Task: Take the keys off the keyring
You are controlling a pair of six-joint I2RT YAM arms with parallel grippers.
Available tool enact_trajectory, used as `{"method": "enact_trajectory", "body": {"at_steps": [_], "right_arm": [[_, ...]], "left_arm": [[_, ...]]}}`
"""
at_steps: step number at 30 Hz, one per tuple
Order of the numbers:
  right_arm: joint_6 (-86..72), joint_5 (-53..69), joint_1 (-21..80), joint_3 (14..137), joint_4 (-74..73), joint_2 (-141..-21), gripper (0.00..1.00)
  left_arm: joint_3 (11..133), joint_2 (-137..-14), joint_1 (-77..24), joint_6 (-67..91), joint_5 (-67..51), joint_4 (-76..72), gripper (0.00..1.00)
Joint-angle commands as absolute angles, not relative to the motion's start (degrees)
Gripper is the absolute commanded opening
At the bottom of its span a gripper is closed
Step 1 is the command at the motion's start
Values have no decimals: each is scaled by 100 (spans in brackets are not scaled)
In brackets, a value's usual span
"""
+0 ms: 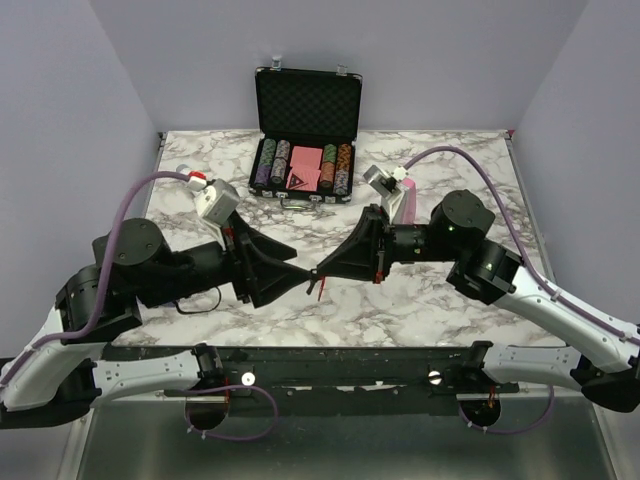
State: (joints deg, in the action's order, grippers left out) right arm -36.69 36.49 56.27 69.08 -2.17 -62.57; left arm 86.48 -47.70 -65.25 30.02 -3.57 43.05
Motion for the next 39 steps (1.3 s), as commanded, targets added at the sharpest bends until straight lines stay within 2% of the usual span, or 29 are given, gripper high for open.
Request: {"method": "enact_trajectory", "body": {"at_steps": [1, 4, 12, 22, 25, 31, 32, 33, 34, 35, 37, 38, 39], "right_arm": [[-4016, 3428, 5651, 6671, 887, -5977, 1], [-4078, 3480, 5651, 6715, 1098, -5994, 1], [-4139, 3779, 5651, 6891, 1221, -6205, 1], [-4210, 3779, 5660, 6899, 1345, -6144, 1], [-4228, 3806, 5651, 6899, 1354, -6152, 1], [-4245, 3744, 5651, 6891, 1380, -6143, 1], [-4263, 3744, 5660, 6899, 1362, -6152, 4], [-4263, 3727, 5651, 6917, 1336, -6152, 14], [-4263, 3674, 5651, 6926, 1275, -6152, 33], [-4245, 3613, 5660, 6943, 1214, -6126, 57], [-4184, 3254, 5651, 7013, 907, -6039, 89], [-4157, 2939, 5651, 7057, 714, -5977, 99], [-4140, 2605, 5651, 7101, 494, -5890, 100]], "left_arm": [[8544, -4474, -6530, 2971, -571, 3842, 64], [8341, -4360, -6530, 2927, -668, 3735, 58], [8139, -4473, -6530, 2865, -896, 3552, 55], [8095, -4719, -6530, 2839, -1011, 3568, 39], [8068, -4729, -6530, 2839, -1028, 3542, 30], [8068, -4746, -6522, 2804, -1028, 3586, 0], [8068, -4746, -6530, 2795, -1011, 3595, 0], [8068, -4746, -6539, 2769, -1019, 3603, 0], [8086, -4755, -6530, 2734, -985, 3621, 0], [8095, -4755, -6539, 2690, -950, 3638, 0], [8147, -4755, -6539, 2550, -827, 3726, 0], [8182, -4764, -6539, 2462, -765, 3787, 0], [8209, -4764, -6548, 2383, -678, 3840, 0]]}}
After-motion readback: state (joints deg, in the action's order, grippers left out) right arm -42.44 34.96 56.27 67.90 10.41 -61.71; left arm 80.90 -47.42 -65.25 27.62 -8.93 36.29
